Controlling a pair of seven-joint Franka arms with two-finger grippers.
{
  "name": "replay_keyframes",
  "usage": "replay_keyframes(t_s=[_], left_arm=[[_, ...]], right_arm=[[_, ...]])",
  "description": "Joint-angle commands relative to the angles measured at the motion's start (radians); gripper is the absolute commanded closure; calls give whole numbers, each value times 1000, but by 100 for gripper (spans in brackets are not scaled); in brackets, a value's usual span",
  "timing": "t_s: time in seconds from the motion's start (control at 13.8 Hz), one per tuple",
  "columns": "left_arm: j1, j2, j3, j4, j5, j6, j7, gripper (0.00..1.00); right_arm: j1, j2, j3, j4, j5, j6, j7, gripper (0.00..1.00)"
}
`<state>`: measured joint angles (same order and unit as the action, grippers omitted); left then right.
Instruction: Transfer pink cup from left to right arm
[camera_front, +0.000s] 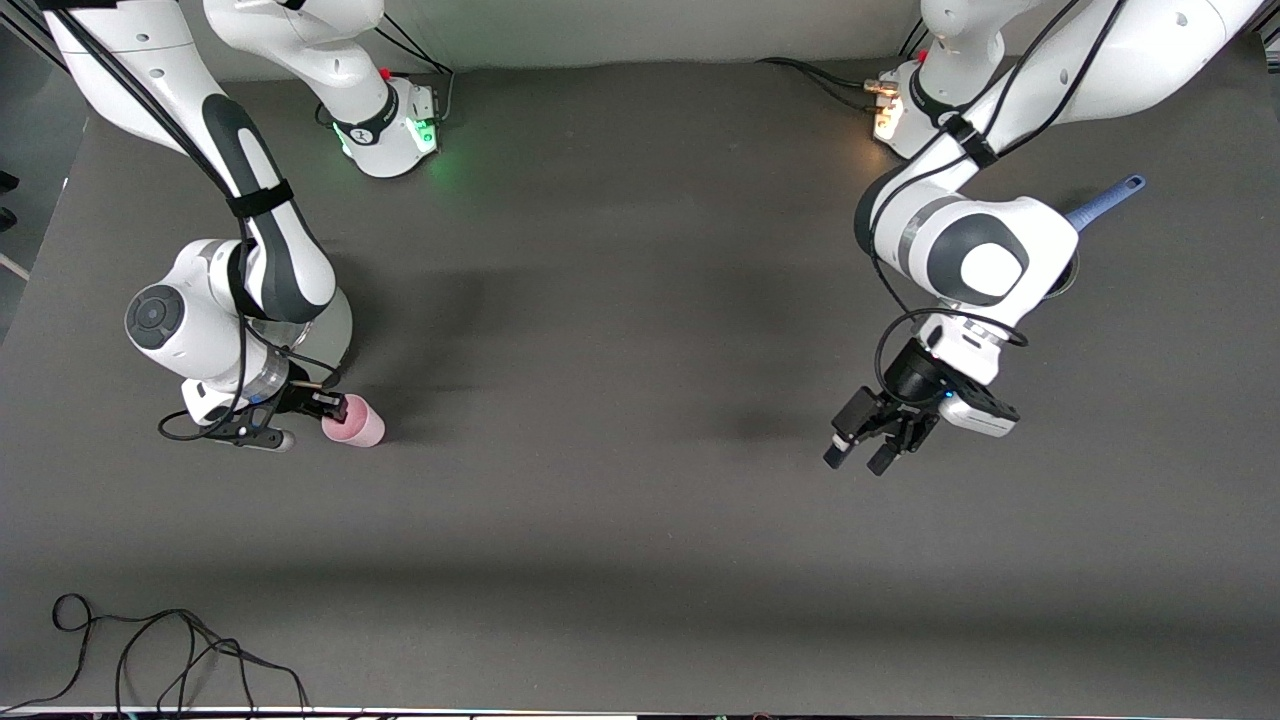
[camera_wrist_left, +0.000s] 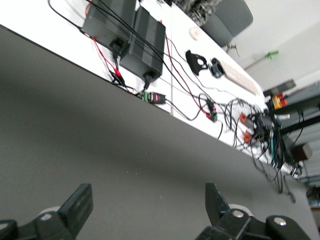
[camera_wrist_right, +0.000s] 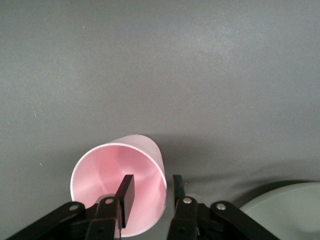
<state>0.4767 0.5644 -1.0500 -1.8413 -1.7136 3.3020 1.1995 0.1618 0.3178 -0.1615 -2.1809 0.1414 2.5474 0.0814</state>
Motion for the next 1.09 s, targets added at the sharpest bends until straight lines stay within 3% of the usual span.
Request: replay_keyframes(t_s=[0.0, 0.07, 0.14, 0.29, 0.58, 0.8, 1.01], left_arm=[[31, -12, -1, -21, 183, -50, -312, 0], [39, -17, 7, -22, 259, -83, -443, 0], [40, -34, 31, -26, 323, -135, -550, 0], [39, -105, 112, -55, 463, -302, -747, 0], [31, -248, 322, -76, 852, -785, -1072, 0], [36, -331, 433, -64, 1165, -1097, -1107, 0], [40, -383, 481, -23, 1434, -1310, -1106, 0]], right_arm=[[8, -51, -7, 3, 24, -13, -23, 31], [8, -80, -7, 4, 23, -36, -23, 5], [8, -110, -7, 10, 23, -71, -25, 0], [8, -181, -10, 10, 23, -146, -26, 0], [8, -354, -12, 44, 11, -368, -22, 0], [4, -428, -30, 186, -15, -670, -22, 0], [8, -474, -32, 309, -136, -913, -25, 0]])
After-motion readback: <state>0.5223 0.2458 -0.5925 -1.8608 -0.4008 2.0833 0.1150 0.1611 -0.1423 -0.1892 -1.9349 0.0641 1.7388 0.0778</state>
